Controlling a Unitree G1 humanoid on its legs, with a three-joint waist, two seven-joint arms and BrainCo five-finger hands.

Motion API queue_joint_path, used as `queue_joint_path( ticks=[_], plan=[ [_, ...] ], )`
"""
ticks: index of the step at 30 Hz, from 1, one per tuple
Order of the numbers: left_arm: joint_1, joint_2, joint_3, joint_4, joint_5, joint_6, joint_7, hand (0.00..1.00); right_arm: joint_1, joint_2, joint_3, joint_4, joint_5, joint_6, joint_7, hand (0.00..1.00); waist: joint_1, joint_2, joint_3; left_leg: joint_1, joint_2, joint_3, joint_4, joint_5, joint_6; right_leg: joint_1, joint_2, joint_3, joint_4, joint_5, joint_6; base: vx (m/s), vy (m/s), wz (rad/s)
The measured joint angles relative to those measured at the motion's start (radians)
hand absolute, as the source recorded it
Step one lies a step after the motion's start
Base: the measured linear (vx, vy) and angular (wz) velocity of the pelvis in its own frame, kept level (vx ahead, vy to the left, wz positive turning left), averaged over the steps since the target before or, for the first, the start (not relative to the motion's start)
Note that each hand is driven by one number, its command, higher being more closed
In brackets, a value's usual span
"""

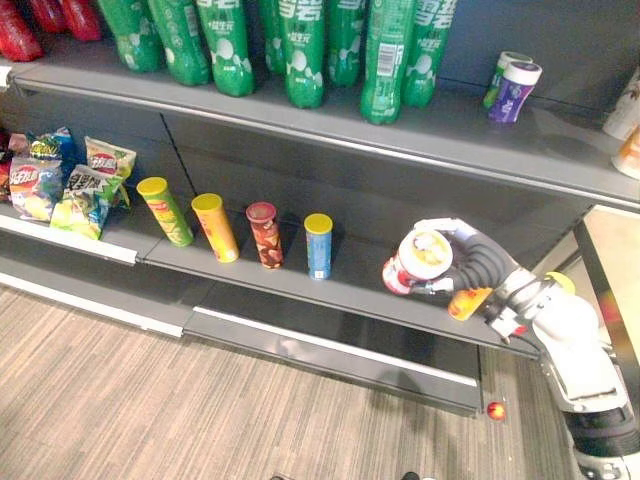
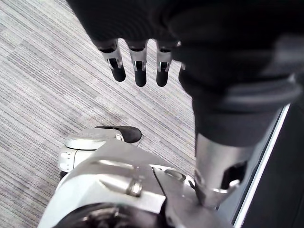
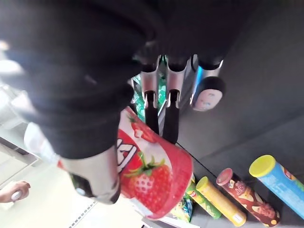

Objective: Put the gum and the chips on the shelf.

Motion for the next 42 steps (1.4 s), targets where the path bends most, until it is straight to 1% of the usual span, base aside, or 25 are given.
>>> queue_joint_path(
  ticks=[3,4,7,11,12,15,17,18,20,24,25,27,30,33,36,37,42],
  plan=[
    [0.000,0.002,-0.006,0.002,-0.001,0.001,0.000,0.00,-0.056,-0.027,0.000,0.012,0.020,0.002,-0.016,1.00,0.000,0.001,-0.002,0.000,0.000,-0.003,0.000,0.001,0.001,0.002,0.000,0.000,0.000,0.000,0.000,0.00,0.000,0.00],
    [0.000,0.002,-0.007,0.004,-0.002,0.001,0.000,0.00,-0.082,-0.048,0.000,0.015,0.037,0.009,-0.029,1.00,0.001,0.001,-0.004,0.000,0.000,-0.006,0.000,0.001,0.002,0.003,0.000,-0.001,0.000,0.000,0.000,0.00,0.000,0.00],
    [0.000,0.003,-0.007,0.008,-0.003,0.009,0.001,0.00,-0.148,-0.067,0.000,0.053,0.039,0.025,-0.061,1.00,0.001,0.001,-0.013,0.000,0.000,-0.016,0.000,0.003,0.002,0.005,0.000,-0.004,0.001,0.000,0.000,-0.01,-0.002,0.02],
    [0.000,0.003,-0.009,0.009,-0.003,0.010,0.001,0.00,-0.201,-0.082,0.001,0.116,0.049,0.064,-0.100,1.00,0.004,-0.001,-0.015,-0.003,0.000,-0.024,0.000,0.006,0.003,0.007,0.000,-0.011,0.001,0.000,0.000,0.00,-0.002,0.06],
    [0.000,0.003,-0.010,0.007,-0.003,0.011,0.001,0.00,-0.223,-0.088,0.003,0.144,0.051,0.079,-0.121,1.00,0.007,0.000,-0.015,-0.004,0.000,-0.026,0.000,0.007,0.003,0.007,0.000,-0.012,0.001,0.000,0.000,0.00,-0.001,0.03],
    [0.000,0.003,-0.010,0.004,-0.003,0.022,0.001,0.00,-0.266,-0.107,0.005,0.204,0.050,0.085,-0.140,1.00,0.009,0.000,-0.016,-0.005,0.001,-0.029,0.000,0.010,0.003,0.008,0.000,-0.015,0.001,0.000,0.000,0.00,0.000,0.02],
    [0.000,0.004,-0.020,0.004,-0.002,0.032,0.001,0.00,-0.318,-0.108,0.007,0.268,0.049,0.110,-0.176,1.00,0.009,0.004,-0.023,-0.008,0.001,-0.031,0.000,0.011,0.003,0.008,0.000,-0.018,0.000,0.001,-0.001,0.00,0.000,0.04],
    [0.000,0.005,-0.024,0.004,-0.002,0.032,0.001,0.00,-0.328,-0.109,0.008,0.284,0.049,0.112,-0.183,1.00,0.010,0.005,-0.025,-0.008,0.001,-0.032,0.000,0.012,0.003,0.008,0.000,-0.019,0.000,0.001,-0.001,0.00,0.001,0.06],
    [0.000,0.006,-0.032,0.004,-0.002,0.034,0.002,0.00,-0.367,-0.110,0.011,0.346,0.048,0.132,-0.211,1.00,0.011,0.007,-0.030,-0.014,0.001,-0.038,0.000,0.016,0.003,0.009,0.000,-0.028,0.000,0.001,-0.001,0.00,-0.001,0.10],
    [-0.001,0.010,-0.047,-0.006,-0.001,0.051,0.002,0.00,-0.414,-0.138,0.031,0.440,0.047,0.156,-0.229,1.00,0.018,0.008,-0.031,-0.014,0.002,-0.054,0.000,0.020,0.003,0.021,0.000,-0.043,-0.003,0.001,-0.002,-0.01,-0.003,0.12],
    [-0.001,0.011,-0.051,-0.007,-0.001,0.053,0.001,0.00,-0.431,-0.150,0.040,0.468,0.046,0.160,-0.236,1.00,0.024,0.009,-0.032,-0.014,0.002,-0.055,0.000,0.021,0.003,0.022,0.000,-0.044,-0.003,0.001,-0.002,-0.02,0.001,0.06],
    [-0.003,0.011,-0.051,-0.007,-0.001,0.054,0.001,0.00,-0.461,-0.152,0.042,0.507,0.046,0.168,-0.239,1.00,0.027,0.009,-0.032,-0.016,0.002,-0.058,-0.001,0.023,0.003,0.022,0.000,-0.046,-0.003,0.003,-0.004,-0.01,0.001,0.02],
    [-0.010,0.013,-0.052,-0.007,-0.001,0.072,0.000,0.00,-0.507,-0.167,0.043,0.563,0.057,0.189,-0.240,1.00,0.031,0.009,-0.032,-0.016,0.003,-0.061,-0.001,0.026,0.004,0.024,0.000,-0.050,-0.004,0.003,-0.005,-0.01,0.001,0.04],
    [-0.013,0.015,-0.058,-0.007,0.005,0.072,0.000,0.00,-0.531,-0.194,0.044,0.611,0.070,0.201,-0.232,1.00,0.035,0.009,-0.032,-0.016,0.003,-0.067,-0.001,0.027,0.004,0.029,0.000,-0.055,-0.005,0.003,-0.005,0.00,0.002,0.05],
    [-0.016,0.020,-0.060,-0.007,0.008,0.074,-0.001,0.00,-0.559,-0.207,0.044,0.652,0.086,0.224,-0.217,1.00,0.034,0.010,-0.032,-0.015,0.003,-0.070,0.000,0.027,0.004,0.037,0.002,-0.060,-0.014,0.005,-0.005,0.01,0.003,0.03],
    [-0.018,0.020,-0.060,-0.008,0.008,0.074,-0.001,0.00,-0.569,-0.226,0.049,0.664,0.091,0.224,-0.202,1.00,0.038,0.010,-0.032,-0.017,0.003,-0.070,-0.001,0.027,0.004,0.037,0.002,-0.060,-0.020,0.008,-0.005,0.00,0.000,0.00],
    [-0.017,0.020,-0.067,-0.016,0.008,0.084,-0.003,0.00,-0.607,-0.269,0.053,0.733,0.108,0.232,-0.184,1.00,0.040,0.010,-0.032,-0.016,0.002,-0.066,0.000,0.027,0.004,0.038,0.003,-0.059,-0.023,0.009,-0.004,0.00,0.000,0.00]
  ],
)
